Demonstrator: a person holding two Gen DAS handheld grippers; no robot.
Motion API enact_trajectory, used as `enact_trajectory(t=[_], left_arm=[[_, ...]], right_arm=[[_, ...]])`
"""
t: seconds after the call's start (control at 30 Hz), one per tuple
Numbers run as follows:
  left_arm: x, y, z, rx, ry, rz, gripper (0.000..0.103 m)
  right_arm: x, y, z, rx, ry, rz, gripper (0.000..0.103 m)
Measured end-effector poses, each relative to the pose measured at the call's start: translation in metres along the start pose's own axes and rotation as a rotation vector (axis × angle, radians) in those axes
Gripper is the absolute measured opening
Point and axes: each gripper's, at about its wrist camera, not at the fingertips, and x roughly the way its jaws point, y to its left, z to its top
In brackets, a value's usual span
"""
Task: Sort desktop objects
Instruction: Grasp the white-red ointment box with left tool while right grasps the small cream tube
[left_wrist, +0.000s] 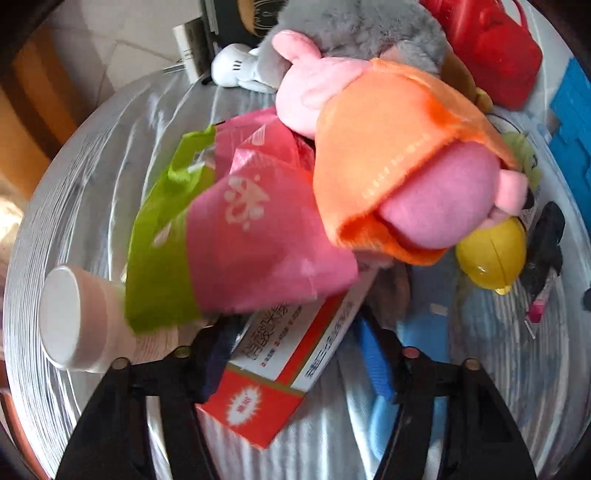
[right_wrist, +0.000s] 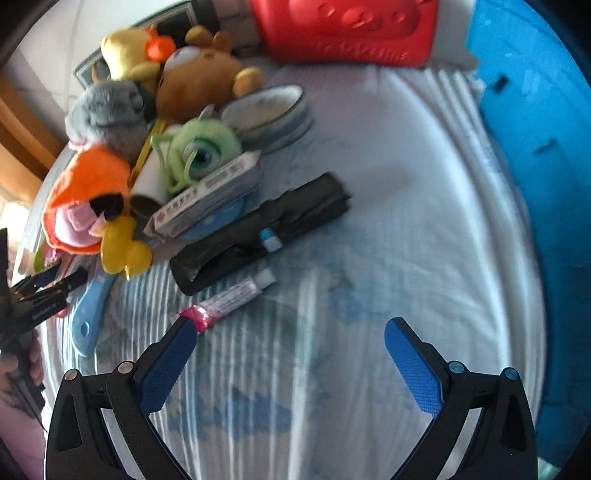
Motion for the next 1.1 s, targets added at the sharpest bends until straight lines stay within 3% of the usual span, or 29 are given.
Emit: enact_trajectory(t=[0.03,0.07,0.1,0.13,0.27,0.43,0.47,0.5,0.57,0.67,0.93,1.1], left_arm=[[-0.004,0.000,-0.005,-0.022,0.004,-0.001,0.055],[-0.007,-0.001,-0.010,-0.040,0.006,-0.006,0.054],[-0.011,-0.002,-0.016,-0.064,0.005,-0.014,0.053],[-0.018,-0.004,-0.026,-0.085,-0.002,-0.013,0.052],[-0.034,-0.012,-0.046,-0.127,-0.027,0.046,0.051],[-0.041,-0.007,-0.058,-0.210,-0.013,0.017,0.050],[-0.041,-0.007,-0.058,-0.213,-0.009,0.017,0.050],[-0.041,-0.007,-0.058,-0.211,-0.004,0.018,0.049],[-0.048,-0.009,-0.063,-0.207,-0.016,0.026,0.048],[-0.067,-0.015,-0.067,-0.199,-0.052,0.042,0.047],[-0.115,-0.039,-0.079,-0.174,-0.138,0.034,0.047],[-0.146,-0.060,-0.067,-0.135,-0.214,0.016,0.047]], right_arm=[[0.004,0.004,0.001,0.000,0.011,0.008,0.100],[0.008,0.007,0.001,-0.005,0.018,0.013,0.083],[0.011,0.012,0.002,-0.015,0.027,0.013,0.056],[0.015,0.016,0.002,-0.019,0.036,0.017,0.047],[0.026,0.025,0.003,-0.005,0.060,0.048,0.045],[0.031,0.035,0.009,-0.025,0.040,0.012,0.052],[0.030,0.037,0.008,-0.037,0.035,-0.002,0.043],[0.028,0.039,0.007,-0.053,0.032,-0.021,0.026],[0.025,0.039,0.003,-0.076,0.042,-0.018,0.019],[0.017,0.035,-0.008,-0.096,0.051,-0.004,0.018],[-0.041,0.022,-0.030,-0.120,-0.034,0.037,0.018],[-0.100,0.011,-0.044,-0.147,-0.148,0.060,0.018]])
